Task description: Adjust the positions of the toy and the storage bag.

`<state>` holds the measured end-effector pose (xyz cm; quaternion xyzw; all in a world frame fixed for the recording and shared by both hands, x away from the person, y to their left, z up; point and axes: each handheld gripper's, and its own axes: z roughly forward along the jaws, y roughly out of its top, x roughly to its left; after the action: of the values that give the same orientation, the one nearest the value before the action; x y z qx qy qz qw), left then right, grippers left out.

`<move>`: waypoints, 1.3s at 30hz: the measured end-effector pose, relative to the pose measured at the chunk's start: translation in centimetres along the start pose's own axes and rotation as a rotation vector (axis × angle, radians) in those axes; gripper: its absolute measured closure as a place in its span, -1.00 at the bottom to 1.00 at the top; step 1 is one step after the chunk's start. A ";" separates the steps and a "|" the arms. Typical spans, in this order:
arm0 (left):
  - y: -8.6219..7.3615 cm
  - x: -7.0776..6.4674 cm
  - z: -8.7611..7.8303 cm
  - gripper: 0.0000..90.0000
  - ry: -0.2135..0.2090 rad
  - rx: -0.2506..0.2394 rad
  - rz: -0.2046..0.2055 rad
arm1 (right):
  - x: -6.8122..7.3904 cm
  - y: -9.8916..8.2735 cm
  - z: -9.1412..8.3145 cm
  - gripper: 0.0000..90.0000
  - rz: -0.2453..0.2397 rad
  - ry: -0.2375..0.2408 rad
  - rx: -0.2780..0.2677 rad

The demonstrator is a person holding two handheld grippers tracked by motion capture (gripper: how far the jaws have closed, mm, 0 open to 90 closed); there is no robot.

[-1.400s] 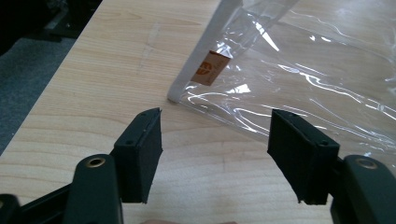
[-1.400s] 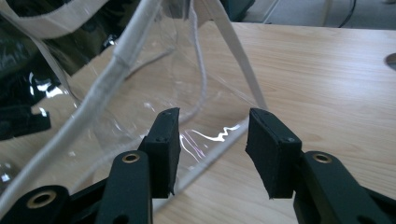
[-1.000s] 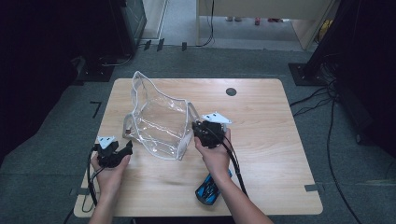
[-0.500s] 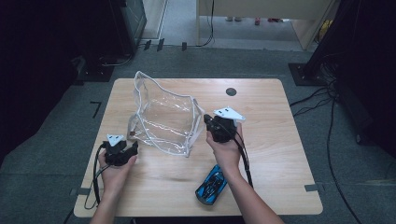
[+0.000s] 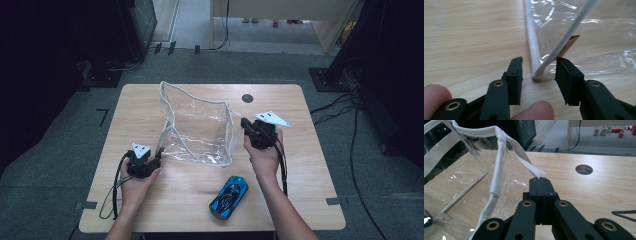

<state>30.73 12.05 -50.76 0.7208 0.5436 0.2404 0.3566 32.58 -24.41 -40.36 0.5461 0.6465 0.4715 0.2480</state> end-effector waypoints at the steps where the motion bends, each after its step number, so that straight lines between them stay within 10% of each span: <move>1: 0.0 -0.3 0.2 0.34 -0.017 -0.001 0.014 | -0.3 0.0 -0.1 1.00 0.003 -0.002 -0.002; 8: 0.4 -1.8 1.2 0.49 -0.057 -0.015 0.034 | -2.2 0.2 -1.1 1.00 0.005 -0.013 0.001; 24: 0.7 -5.6 1.7 0.98 -0.119 -0.004 0.242 | -5.3 0.5 -2.9 1.00 0.016 -0.023 -0.001; 39: -1.2 -6.6 -0.5 1.00 -0.237 0.003 0.233 | -6.1 -0.6 -4.3 0.95 0.006 -0.003 -0.009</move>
<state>27.69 6.07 -51.11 0.8030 0.4107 0.1924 0.3867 30.40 -31.62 -40.23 0.5477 0.6423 0.4744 0.2500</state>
